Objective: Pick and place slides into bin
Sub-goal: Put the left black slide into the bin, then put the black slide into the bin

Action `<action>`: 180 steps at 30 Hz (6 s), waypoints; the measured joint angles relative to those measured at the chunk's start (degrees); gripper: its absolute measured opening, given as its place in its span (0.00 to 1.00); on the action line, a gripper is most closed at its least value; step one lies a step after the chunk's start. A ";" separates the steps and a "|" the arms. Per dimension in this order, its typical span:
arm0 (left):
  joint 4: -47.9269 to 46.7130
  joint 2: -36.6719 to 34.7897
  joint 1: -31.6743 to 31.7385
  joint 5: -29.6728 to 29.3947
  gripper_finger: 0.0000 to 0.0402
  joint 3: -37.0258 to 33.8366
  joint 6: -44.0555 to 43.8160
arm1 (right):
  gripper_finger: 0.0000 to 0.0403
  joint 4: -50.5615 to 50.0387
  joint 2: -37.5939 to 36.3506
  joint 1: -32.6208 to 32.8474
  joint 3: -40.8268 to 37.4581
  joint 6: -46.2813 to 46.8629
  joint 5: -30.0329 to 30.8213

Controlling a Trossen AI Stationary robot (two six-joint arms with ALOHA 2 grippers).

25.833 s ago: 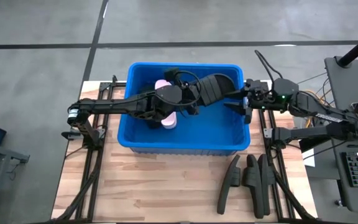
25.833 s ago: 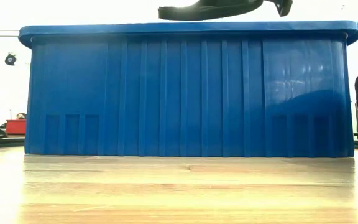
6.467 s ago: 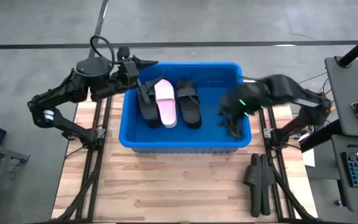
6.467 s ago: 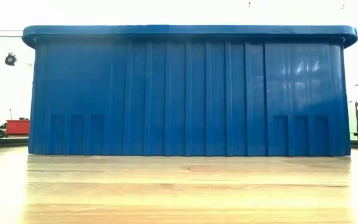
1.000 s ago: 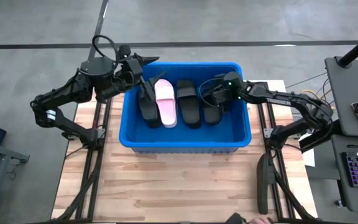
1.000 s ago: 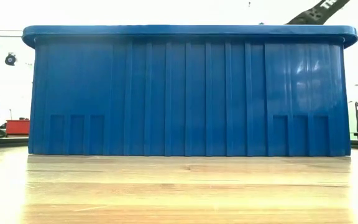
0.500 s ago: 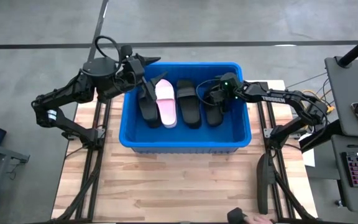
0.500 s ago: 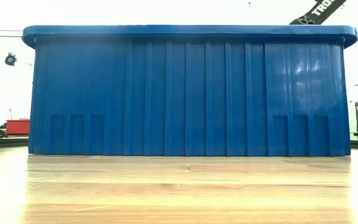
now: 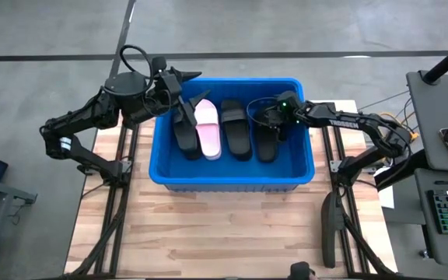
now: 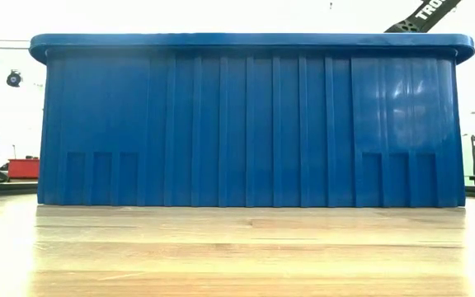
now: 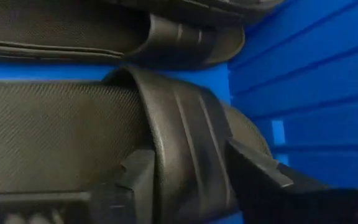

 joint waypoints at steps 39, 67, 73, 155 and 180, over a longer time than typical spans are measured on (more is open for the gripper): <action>-0.09 -0.07 0.00 0.07 0.56 -0.04 0.00 | 0.54 -59.94 -19.60 56.52 39.41 88.77 0.44; -0.26 -0.09 -0.04 0.81 0.56 -0.07 -0.04 | 0.51 -60.71 12.11 92.17 39.36 173.48 -12.61; -0.23 0.44 -0.04 0.81 0.56 -0.11 -0.03 | 0.46 -69.15 14.02 93.18 39.39 164.44 -12.54; 0.16 3.06 -0.04 0.44 0.56 -0.17 -3.01 | 0.02 -76.00 7.76 115.83 28.50 139.01 17.14; -1.92 0.76 -0.04 -1.51 0.56 -0.22 -1.37 | 0.02 -78.51 -14.03 76.42 48.29 107.97 48.95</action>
